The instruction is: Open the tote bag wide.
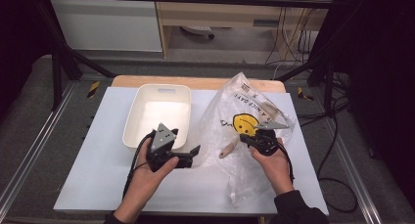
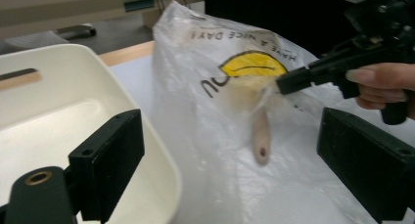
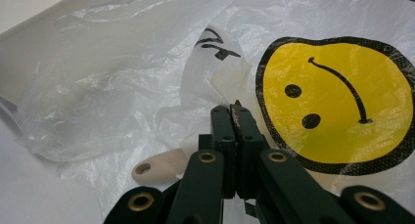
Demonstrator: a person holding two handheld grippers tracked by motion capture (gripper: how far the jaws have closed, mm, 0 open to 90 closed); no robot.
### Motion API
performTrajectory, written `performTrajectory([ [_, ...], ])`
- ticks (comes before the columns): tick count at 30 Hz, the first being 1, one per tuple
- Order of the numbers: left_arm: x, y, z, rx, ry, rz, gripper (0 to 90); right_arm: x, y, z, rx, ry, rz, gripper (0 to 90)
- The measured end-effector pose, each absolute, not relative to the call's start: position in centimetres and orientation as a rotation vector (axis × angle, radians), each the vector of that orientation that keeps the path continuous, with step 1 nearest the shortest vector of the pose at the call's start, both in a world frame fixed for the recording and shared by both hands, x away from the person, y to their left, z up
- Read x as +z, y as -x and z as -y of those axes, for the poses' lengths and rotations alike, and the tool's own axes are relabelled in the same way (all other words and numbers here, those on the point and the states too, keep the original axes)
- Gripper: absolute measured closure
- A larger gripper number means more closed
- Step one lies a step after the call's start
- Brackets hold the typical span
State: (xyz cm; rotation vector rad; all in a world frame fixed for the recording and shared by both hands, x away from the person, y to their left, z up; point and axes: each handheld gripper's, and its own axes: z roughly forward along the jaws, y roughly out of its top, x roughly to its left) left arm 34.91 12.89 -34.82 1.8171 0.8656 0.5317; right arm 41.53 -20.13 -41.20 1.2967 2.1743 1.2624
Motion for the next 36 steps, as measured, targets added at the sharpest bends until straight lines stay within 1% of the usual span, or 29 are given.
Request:
performTrajectory([
  [4, -34.7, -35.6, -14.6, 0.537, -1.798, -0.903, 9.4, -41.2, -41.6, 19.8, 1.262, -1.279, -2.191, 90.0],
  [11, -34.8, -36.2, -16.8, 0.585, -1.812, -0.952, 9.5, -41.3, -41.1, 18.8, 1.258, -1.251, -2.231, 90.0],
  [25, -36.1, -36.2, -20.2, 0.627, -1.781, -1.045, 9.6, -41.7, -40.4, 18.0, 1.225, -1.236, -2.264, 90.0],
  [36, -36.5, -36.0, -21.3, 0.635, -1.771, -1.070, 10.0, -42.7, -40.0, 17.0, 1.144, -1.201, -2.336, 90.0],
])
